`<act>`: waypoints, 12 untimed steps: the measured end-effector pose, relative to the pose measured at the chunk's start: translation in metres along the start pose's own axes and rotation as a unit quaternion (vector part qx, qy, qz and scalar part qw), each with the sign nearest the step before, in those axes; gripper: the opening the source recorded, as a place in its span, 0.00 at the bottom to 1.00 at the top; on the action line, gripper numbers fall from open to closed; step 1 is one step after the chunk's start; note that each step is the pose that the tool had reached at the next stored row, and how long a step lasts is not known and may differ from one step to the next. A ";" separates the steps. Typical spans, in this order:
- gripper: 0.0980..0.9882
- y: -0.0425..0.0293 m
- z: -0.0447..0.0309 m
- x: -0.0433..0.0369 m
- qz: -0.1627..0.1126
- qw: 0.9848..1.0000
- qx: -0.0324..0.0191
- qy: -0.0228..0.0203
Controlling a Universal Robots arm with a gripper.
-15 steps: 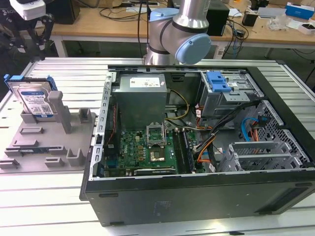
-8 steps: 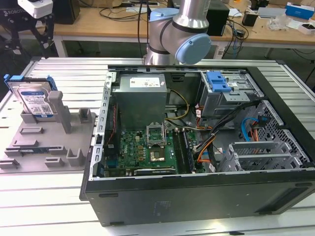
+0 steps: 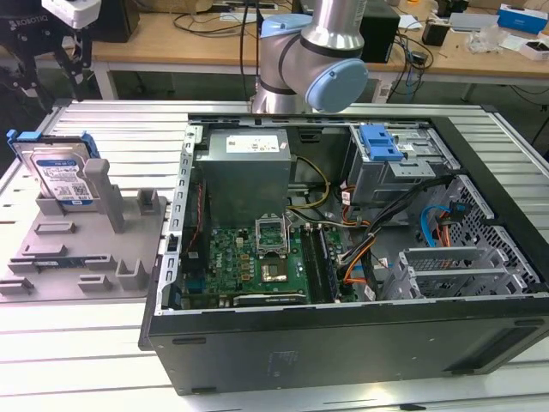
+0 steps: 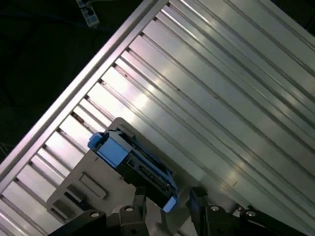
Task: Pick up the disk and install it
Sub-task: 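Pick up the disk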
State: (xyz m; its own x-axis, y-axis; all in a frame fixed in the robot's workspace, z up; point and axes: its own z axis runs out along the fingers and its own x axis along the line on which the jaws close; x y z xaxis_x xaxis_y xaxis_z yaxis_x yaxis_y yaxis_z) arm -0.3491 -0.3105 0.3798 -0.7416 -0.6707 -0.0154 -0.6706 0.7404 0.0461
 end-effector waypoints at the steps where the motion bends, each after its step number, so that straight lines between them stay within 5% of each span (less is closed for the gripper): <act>1: 0.43 0.0000 0.0000 0.0000 -0.009 1.000 0.000 0.001; 3: 0.43 -0.0001 0.0001 0.0000 -0.036 0.999 0.001 0.003; 7: 0.43 0.0000 0.0004 0.0000 -0.098 0.995 0.003 0.008; 12: 0.43 -0.0001 0.0010 0.0000 -0.163 0.986 0.011 0.019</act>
State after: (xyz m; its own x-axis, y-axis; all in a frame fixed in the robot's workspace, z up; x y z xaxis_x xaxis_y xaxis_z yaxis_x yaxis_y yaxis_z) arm -0.3490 -0.3105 0.3788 -0.4848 -0.8745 0.0115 -0.8742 0.4850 0.0240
